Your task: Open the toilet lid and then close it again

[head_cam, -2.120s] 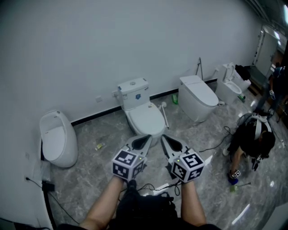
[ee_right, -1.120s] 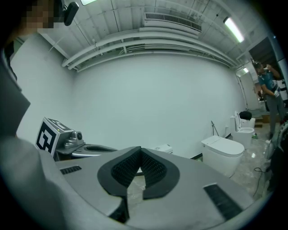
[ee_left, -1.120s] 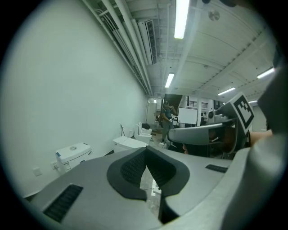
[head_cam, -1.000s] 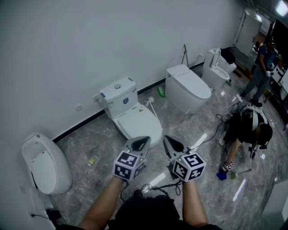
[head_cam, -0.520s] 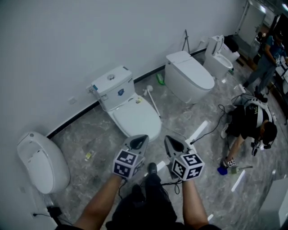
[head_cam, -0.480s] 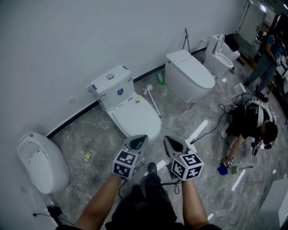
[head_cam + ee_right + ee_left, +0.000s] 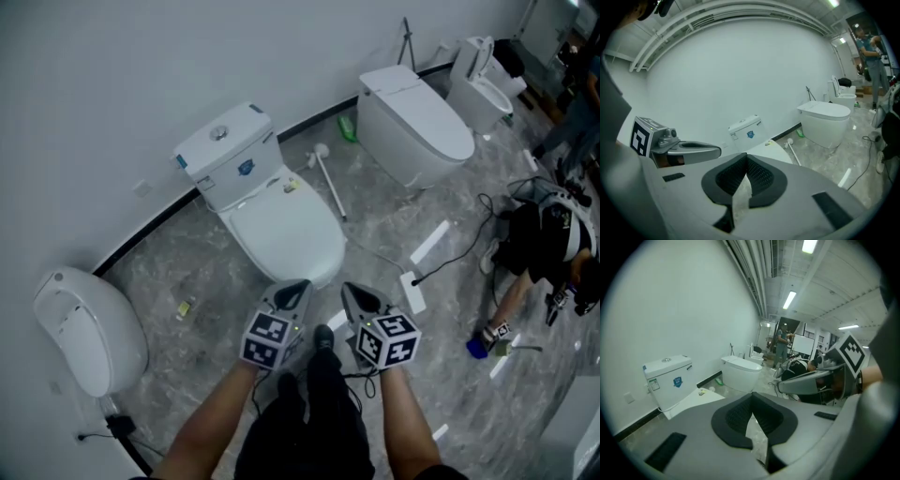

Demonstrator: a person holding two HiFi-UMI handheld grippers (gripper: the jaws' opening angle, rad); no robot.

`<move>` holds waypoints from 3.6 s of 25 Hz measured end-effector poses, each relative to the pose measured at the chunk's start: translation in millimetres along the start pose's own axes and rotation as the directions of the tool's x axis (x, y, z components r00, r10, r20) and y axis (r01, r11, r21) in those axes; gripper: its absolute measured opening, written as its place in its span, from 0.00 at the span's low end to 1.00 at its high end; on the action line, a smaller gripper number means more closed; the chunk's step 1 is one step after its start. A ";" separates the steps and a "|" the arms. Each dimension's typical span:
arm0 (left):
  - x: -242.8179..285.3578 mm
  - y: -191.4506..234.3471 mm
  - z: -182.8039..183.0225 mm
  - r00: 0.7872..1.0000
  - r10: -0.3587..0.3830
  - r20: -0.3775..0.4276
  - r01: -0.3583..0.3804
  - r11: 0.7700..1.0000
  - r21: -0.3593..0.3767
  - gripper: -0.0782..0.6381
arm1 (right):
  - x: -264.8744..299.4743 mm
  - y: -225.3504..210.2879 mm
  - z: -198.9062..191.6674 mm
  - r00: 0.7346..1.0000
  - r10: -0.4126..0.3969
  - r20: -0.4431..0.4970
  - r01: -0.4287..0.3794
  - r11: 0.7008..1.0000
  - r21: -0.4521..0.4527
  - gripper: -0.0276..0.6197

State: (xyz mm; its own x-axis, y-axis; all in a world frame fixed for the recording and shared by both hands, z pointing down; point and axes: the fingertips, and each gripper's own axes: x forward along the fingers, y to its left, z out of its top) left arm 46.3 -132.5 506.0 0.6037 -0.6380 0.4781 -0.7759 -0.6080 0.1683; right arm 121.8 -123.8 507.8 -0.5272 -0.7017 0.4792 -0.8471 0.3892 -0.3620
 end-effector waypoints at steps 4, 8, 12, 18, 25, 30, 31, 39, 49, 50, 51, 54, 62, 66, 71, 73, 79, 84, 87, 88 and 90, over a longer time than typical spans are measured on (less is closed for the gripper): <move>33.9 18.4 -37.1 0.998 0.019 -0.053 -0.021 0.999 -0.033 0.12 | 33.2 -31.0 -32.3 0.998 -0.034 -0.053 0.037 0.998 0.046 0.06; 62.8 36.6 -77.2 0.994 0.036 -0.102 -0.042 0.997 -0.066 0.12 | 68.8 -57.4 -71.2 0.992 -0.050 -0.114 0.059 0.995 0.077 0.06; 88.4 51.1 -112.5 0.989 0.042 -0.140 -0.055 0.994 -0.092 0.12 | 101.8 -84.2 -103.5 0.987 -0.057 -0.151 0.075 0.991 0.114 0.06; 116.9 70.4 -156.9 0.981 0.040 -0.189 -0.063 0.991 -0.115 0.12 | 143.2 -113.8 -150.0 0.975 -0.068 -0.210 0.101 0.984 0.149 0.14; 139.1 80.0 -190.1 0.976 0.035 -0.217 -0.067 0.988 -0.140 0.12 | 175.7 -138.8 -184.4 0.974 -0.080 -0.211 0.131 0.961 0.243 0.34; 145.6 80.6 -214.9 0.967 0.036 -0.251 -0.079 0.983 -0.165 0.12 | 194.8 -148.7 -196.2 0.976 -0.081 -0.200 0.141 0.942 0.306 0.45; 145.9 80.4 -219.3 0.966 0.037 -0.257 -0.083 0.982 -0.171 0.12 | 198.3 -151.2 -197.1 0.978 -0.078 -0.195 0.140 0.934 0.329 0.45; 146.0 76.9 -242.6 0.954 0.039 -0.299 -0.100 0.976 -0.191 0.12 | 217.0 -165.6 -205.2 0.977 -0.096 -0.191 0.175 0.873 0.456 0.52; 134.0 74.7 -255.0 0.942 0.051 -0.332 -0.128 0.968 -0.215 0.12 | 219.2 -166.3 -203.0 0.973 -0.097 -0.209 0.190 0.849 0.493 0.52; 132.8 74.6 -256.3 0.941 0.052 -0.335 -0.130 0.968 -0.215 0.12 | 219.6 -165.8 -201.5 0.973 -0.094 -0.209 0.190 0.841 0.506 0.51; 132.4 74.3 -257.3 0.940 0.052 -0.338 -0.131 0.968 -0.215 0.12 | 220.1 -165.5 -199.8 0.974 -0.092 -0.207 0.189 0.833 0.519 0.51; 133.1 70.4 -259.7 0.938 0.047 -0.343 -0.129 0.967 -0.220 0.12 | 217.9 -166.3 -195.8 0.973 -0.102 -0.209 0.201 0.820 0.536 0.51; 140.5 62.4 -262.5 0.934 0.037 -0.355 -0.125 0.965 -0.230 0.12 | 205.5 -162.6 -181.3 0.969 -0.125 -0.214 0.223 0.817 0.532 0.42; 149.5 59.4 -260.8 0.936 0.031 -0.351 -0.119 0.965 -0.234 0.12 | 197.1 -154.4 -167.0 0.973 -0.109 -0.205 0.204 0.825 0.527 0.40; 160.1 50.7 -257.8 0.936 0.020 -0.352 -0.121 0.955 -0.269 0.12 | 187.9 -145.1 -150.2 0.977 -0.087 -0.196 0.179 0.835 0.520 0.40; 162.3 50.1 -257.1 0.938 0.026 -0.345 -0.139 0.942 -0.307 0.12 | 184.0 -141.2 -142.9 0.979 -0.078 -0.188 0.166 0.837 0.521 0.40; 165.9 56.5 -237.7 0.956 0.084 -0.280 -0.188 0.909 -0.372 0.12 | 174.8 -130.2 -121.7 0.984 -0.051 -0.173 0.134 0.847 0.515 0.40; 162.0 59.9 -222.5 0.963 0.124 -0.238 -0.215 0.887 -0.409 0.12 | 169.7 -123.0 -107.8 0.984 -0.025 -0.178 0.110 0.868 0.484 0.40; 156.4 61.9 -208.4 0.969 0.136 -0.205 -0.215 0.876 -0.432 0.12 | 166.1 -119.9 -99.4 0.981 -0.022 -0.193 0.106 0.893 0.438 0.36; 154.1 62.7 -203.3 0.971 0.140 -0.196 -0.214 0.873 -0.437 0.12 | 164.9 -119.1 -97.2 0.980 -0.024 -0.199 0.107 0.902 0.418 0.34; 149.0 64.2 -193.7 0.972 0.148 -0.184 -0.216 0.870 -0.443 0.12 | 161.9 -116.7 -91.5 0.977 -0.026 -0.209 0.105 0.922 0.373 0.28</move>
State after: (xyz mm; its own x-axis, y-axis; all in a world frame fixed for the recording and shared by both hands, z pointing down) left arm 50.8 -175.0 754.9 0.4382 -0.6226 0.6483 -0.8868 -0.1818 0.4248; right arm 129.1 -228.3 700.7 -0.5070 -0.5712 0.6454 -0.8110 0.0626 -0.5817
